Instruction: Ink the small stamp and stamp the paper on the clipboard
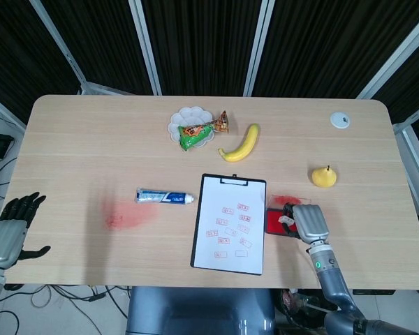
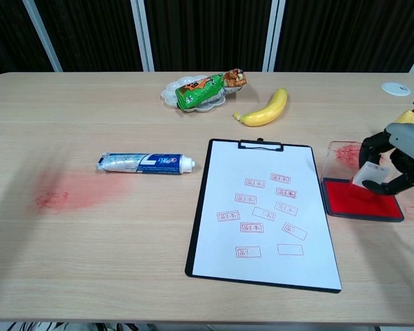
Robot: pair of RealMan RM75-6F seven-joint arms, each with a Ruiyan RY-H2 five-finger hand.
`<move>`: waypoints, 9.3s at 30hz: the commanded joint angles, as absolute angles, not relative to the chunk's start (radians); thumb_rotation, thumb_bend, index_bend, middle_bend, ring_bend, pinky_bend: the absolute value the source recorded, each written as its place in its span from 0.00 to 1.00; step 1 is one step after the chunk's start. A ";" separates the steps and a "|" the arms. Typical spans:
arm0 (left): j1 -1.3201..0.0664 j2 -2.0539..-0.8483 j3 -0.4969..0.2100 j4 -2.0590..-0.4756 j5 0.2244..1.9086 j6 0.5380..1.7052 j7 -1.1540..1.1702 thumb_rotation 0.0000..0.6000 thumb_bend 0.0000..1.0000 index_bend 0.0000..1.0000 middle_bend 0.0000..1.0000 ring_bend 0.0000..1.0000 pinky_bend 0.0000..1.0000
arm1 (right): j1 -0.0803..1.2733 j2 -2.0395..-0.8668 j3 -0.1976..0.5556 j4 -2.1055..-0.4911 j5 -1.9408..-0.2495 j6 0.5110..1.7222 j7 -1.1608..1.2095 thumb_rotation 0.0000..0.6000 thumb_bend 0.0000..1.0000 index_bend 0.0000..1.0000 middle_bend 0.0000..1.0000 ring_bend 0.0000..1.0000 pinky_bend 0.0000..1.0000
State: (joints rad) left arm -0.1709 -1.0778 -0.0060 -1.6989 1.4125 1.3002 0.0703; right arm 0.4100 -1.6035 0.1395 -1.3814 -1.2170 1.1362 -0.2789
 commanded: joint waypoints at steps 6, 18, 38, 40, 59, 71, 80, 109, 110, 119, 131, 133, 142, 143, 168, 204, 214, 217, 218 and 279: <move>-0.174 -1.073 -0.005 -1.701 1.412 1.293 0.061 1.00 0.02 0.00 0.00 0.00 0.00 | 0.416 -1.625 0.136 -1.379 -1.193 1.127 -0.321 1.00 0.71 0.85 0.75 0.85 0.82; -0.175 -1.070 -0.004 -1.703 1.409 1.288 0.060 1.00 0.02 0.00 0.00 0.00 0.00 | 0.416 -1.649 0.121 -1.345 -1.176 1.114 -0.350 1.00 0.72 0.85 0.76 0.85 0.82; -0.177 -1.067 -0.003 -1.706 1.408 1.284 0.055 1.00 0.02 0.00 0.00 0.00 0.00 | 0.430 -1.630 0.156 -1.399 -1.171 1.128 -0.355 1.00 0.72 0.86 0.77 0.85 0.82; -0.177 -1.067 -0.003 -1.706 1.408 1.285 0.055 1.00 0.02 0.00 0.00 0.00 0.00 | 0.433 -1.626 0.164 -1.411 -1.165 1.129 -0.359 1.00 0.72 0.86 0.77 0.85 0.82; -0.179 -1.067 -0.003 -1.708 1.404 1.279 0.059 1.00 0.02 0.00 0.00 0.00 0.00 | 0.446 -1.658 0.159 -1.376 -1.107 1.103 -0.387 1.00 0.72 0.86 0.77 0.85 0.82; -0.181 -1.064 -0.003 -1.711 1.397 1.272 0.056 1.00 0.02 0.00 0.00 0.00 0.00 | 0.452 -1.679 0.151 -1.350 -1.096 1.094 -0.402 1.00 0.73 0.87 0.77 0.85 0.82; -0.182 -1.062 -0.003 -1.715 1.395 1.269 0.052 1.00 0.02 0.00 0.00 0.00 0.00 | 0.461 -1.658 0.169 -1.417 -1.122 1.124 -0.404 1.00 0.73 0.87 0.77 0.85 0.82; -0.189 -1.055 -0.004 -1.710 1.398 1.258 0.020 1.00 0.02 0.00 0.00 0.00 0.00 | 0.534 -1.782 0.156 -1.653 -1.088 1.182 -0.648 1.00 0.73 0.87 0.77 0.86 0.82; -0.188 -1.055 -0.004 -1.710 1.398 1.258 0.019 1.00 0.02 0.00 0.00 0.00 0.00 | 0.536 -1.789 0.155 -1.651 -1.086 1.181 -0.650 1.00 0.73 0.87 0.77 0.86 0.82; -0.190 -1.055 -0.004 -1.710 1.397 1.255 0.019 1.00 0.02 0.00 0.00 0.00 0.00 | 0.550 -1.838 0.143 -1.636 -1.077 1.173 -0.659 1.00 0.73 0.87 0.77 0.86 0.82; -0.193 -1.051 -0.005 -1.710 1.391 1.248 0.010 1.00 0.02 0.00 0.00 0.00 0.00 | 0.571 -1.913 0.133 -1.570 -1.057 1.149 -0.662 1.00 0.73 0.87 0.77 0.86 0.82; -0.193 -1.051 -0.005 -1.711 1.390 1.248 0.009 1.00 0.02 0.00 0.00 0.00 0.00 | 0.572 -1.923 0.132 -1.563 -1.057 1.147 -0.659 1.00 0.73 0.87 0.77 0.86 0.82; -0.193 -1.050 -0.005 -1.712 1.389 1.246 0.009 1.00 0.02 0.00 0.00 0.00 0.00 | 0.581 -1.958 0.130 -1.541 -1.063 1.145 -0.660 1.00 0.74 0.87 0.77 0.86 0.82; -0.193 -1.050 -0.005 -1.712 1.389 1.246 0.009 1.00 0.02 0.00 0.00 0.00 0.00 | 0.583 -1.962 0.133 -1.539 -1.062 1.145 -0.661 1.00 0.74 0.87 0.77 0.86 0.82; -0.195 -1.044 -0.004 -1.716 1.389 1.242 -0.003 1.00 0.02 0.00 0.00 0.00 0.00 | 0.601 -2.022 0.150 -1.454 -1.060 1.136 -0.656 1.00 0.74 0.87 0.77 0.86 0.82; -0.199 -1.035 -0.002 -1.722 1.387 1.231 -0.017 1.00 0.02 0.00 0.00 0.00 0.00 | 0.590 -2.044 0.129 -1.407 -1.043 1.116 -0.683 1.00 0.76 0.90 0.80 0.88 0.82; -0.199 -1.034 -0.002 -1.722 1.386 1.230 -0.020 1.00 0.02 0.00 0.00 0.00 0.00 | 0.588 -2.051 0.126 -1.398 -1.043 1.111 -0.685 1.00 0.76 0.91 0.80 0.88 0.82; -0.200 -1.034 -0.002 -1.722 1.386 1.229 -0.020 1.00 0.02 0.00 0.00 0.00 0.00 | 0.588 -2.053 0.125 -1.397 -1.044 1.110 -0.684 1.00 0.76 0.91 0.80 0.89 0.82; -0.200 -1.034 -0.002 -1.722 1.386 1.229 -0.020 1.00 0.02 0.00 0.00 0.00 0.00 | 0.587 -2.053 0.125 -1.396 -1.044 1.110 -0.684 1.00 0.76 0.91 0.80 0.89 0.82; -0.200 -1.037 -0.002 -1.722 1.380 1.230 -0.011 1.00 0.02 0.00 0.00 0.00 0.00 | 0.601 -1.997 0.200 -1.461 -1.084 1.130 -0.664 1.00 0.76 0.92 0.81 0.89 0.82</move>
